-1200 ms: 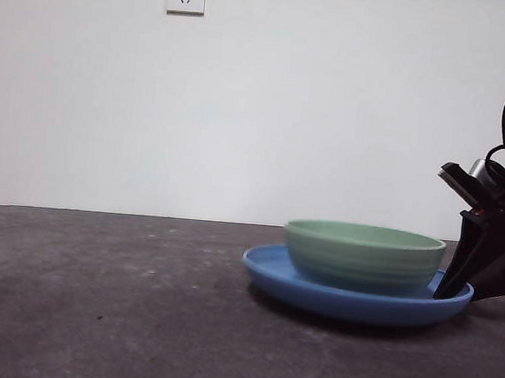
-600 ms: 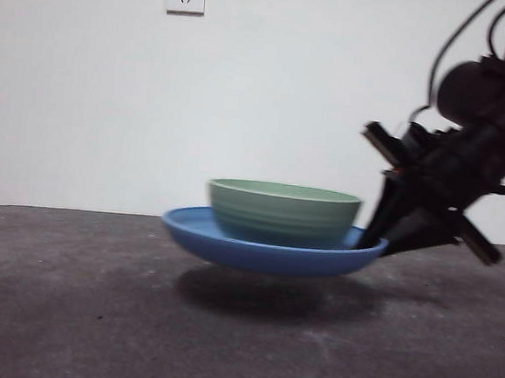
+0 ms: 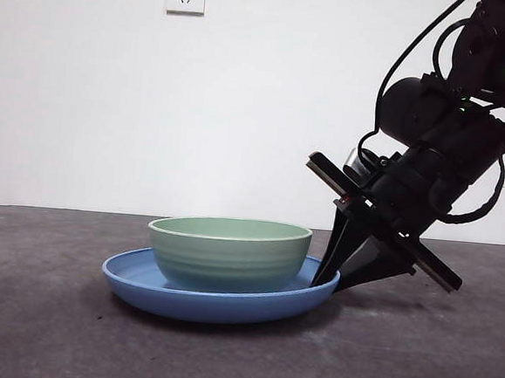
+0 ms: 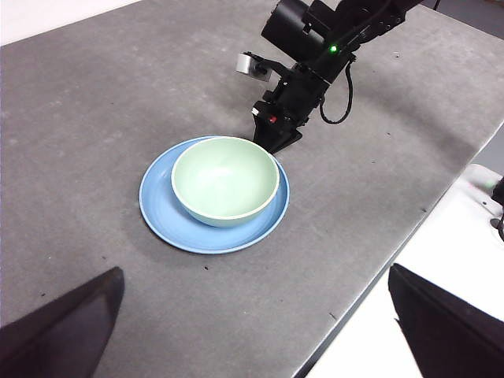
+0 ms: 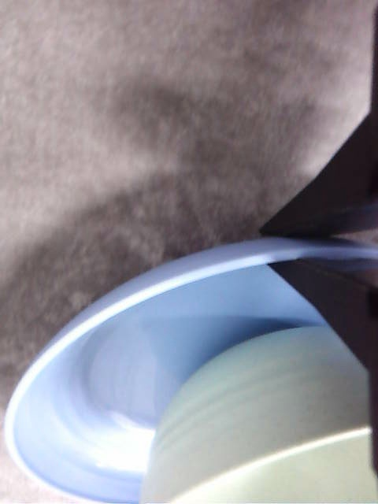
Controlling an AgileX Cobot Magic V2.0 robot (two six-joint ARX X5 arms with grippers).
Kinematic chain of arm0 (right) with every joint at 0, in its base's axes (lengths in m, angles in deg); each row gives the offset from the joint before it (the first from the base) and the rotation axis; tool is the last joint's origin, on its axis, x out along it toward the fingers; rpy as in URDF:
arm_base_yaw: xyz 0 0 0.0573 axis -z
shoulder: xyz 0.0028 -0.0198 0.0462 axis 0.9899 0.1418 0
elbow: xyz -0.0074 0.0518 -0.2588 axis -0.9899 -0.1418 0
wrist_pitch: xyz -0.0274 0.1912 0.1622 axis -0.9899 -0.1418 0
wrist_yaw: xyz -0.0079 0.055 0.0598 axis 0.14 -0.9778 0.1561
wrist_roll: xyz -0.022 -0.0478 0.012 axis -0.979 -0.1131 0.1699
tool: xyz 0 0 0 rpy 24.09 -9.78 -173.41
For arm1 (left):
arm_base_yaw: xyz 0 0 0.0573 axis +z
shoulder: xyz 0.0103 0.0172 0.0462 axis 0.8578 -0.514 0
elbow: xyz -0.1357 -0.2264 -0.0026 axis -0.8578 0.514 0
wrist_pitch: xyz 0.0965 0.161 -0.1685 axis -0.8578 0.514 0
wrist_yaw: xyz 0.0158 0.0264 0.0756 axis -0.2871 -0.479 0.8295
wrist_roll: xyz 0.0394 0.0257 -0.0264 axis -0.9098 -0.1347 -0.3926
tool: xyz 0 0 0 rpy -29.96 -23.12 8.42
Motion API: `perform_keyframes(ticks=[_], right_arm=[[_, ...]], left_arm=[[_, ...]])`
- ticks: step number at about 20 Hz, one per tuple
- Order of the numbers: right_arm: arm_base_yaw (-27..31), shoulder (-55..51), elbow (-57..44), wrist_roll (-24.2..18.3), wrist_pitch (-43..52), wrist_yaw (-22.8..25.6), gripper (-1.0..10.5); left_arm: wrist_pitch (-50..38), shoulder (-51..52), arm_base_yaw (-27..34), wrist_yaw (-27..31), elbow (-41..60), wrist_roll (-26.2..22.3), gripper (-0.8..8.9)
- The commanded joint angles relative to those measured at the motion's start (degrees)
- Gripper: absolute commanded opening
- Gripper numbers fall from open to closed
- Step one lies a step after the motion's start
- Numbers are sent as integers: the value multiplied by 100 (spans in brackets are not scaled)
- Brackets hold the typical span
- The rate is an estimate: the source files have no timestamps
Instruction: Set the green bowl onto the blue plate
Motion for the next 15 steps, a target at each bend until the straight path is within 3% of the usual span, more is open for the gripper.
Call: perform_keyframes(ticks=[1, 7, 15], right_arm=[[-68, 72, 101, 72, 46, -42, 10], [-103, 70, 101, 46, 44, -4, 214], [175, -404, 131, -160, -140, 177, 229]], left_arm=[[-63, -13, -44, 31, -87, -13, 782], [-61, -13, -44, 31, -87, -13, 782], [-61, -13, -44, 31, -85, -13, 782]])
